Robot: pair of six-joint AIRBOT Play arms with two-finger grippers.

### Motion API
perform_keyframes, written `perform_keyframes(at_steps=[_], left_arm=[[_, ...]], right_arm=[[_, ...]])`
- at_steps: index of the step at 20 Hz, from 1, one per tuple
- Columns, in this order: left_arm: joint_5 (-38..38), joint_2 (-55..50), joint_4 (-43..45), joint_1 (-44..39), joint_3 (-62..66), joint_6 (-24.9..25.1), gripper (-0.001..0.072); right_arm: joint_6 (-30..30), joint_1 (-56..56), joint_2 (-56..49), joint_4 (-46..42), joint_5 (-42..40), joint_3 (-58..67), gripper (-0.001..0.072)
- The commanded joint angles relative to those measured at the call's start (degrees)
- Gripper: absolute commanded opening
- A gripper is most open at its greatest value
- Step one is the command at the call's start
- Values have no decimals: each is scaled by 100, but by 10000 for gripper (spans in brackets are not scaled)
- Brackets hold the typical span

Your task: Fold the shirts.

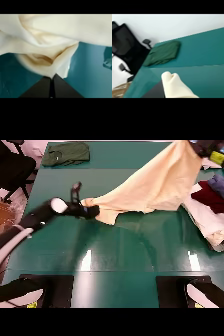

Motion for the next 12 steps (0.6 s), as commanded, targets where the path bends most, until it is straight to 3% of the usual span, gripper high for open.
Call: perform_keyframes(at_steps=[1,3,9,12], left_arm=[[-844,1475,1379,476,643,-470,20],[-1397,2312,2586,785,944,-999,20],[-1725,2824,3401,977,2096,-643,20],[-1827,2826,4343,977,2782,-684,21]], right_arm=[[168,-992,140,-260,214,9,15],[184,-1478,249,-195,221,13,16],[404,-1591,671,-254,546,13,15],[422,-1766,1040,-264,1021,13,16]])
